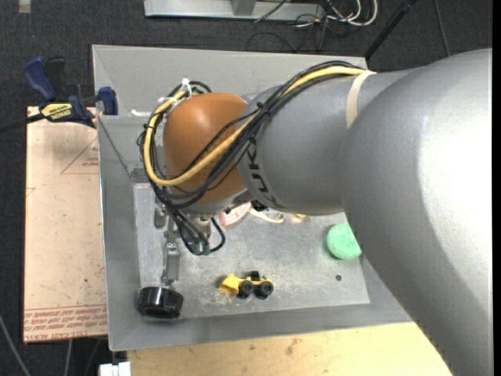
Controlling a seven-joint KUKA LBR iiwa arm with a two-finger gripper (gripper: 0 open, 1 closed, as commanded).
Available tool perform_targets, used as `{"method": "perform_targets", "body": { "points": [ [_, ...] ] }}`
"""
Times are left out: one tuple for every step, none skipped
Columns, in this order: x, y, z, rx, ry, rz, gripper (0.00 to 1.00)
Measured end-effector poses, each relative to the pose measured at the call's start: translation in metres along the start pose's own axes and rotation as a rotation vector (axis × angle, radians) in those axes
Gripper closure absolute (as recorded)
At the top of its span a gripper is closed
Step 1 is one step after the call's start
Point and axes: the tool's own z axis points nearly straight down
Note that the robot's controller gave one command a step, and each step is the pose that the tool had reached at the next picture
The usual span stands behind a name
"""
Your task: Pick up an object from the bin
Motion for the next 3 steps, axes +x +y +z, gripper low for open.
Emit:
{"method": "perform_targets", "body": {
  "points": [
    [-0.002, -0.001, -0.005, -0.002, -0.006, 0.004, 0.0],
    [0.029, -0.067, 0.032, -0.001, -0.007, -0.116, 0.0],
    [0.046, -0.142, 0.012, 0.002, -0.004, -0.204, 0.0]
  ]
}}
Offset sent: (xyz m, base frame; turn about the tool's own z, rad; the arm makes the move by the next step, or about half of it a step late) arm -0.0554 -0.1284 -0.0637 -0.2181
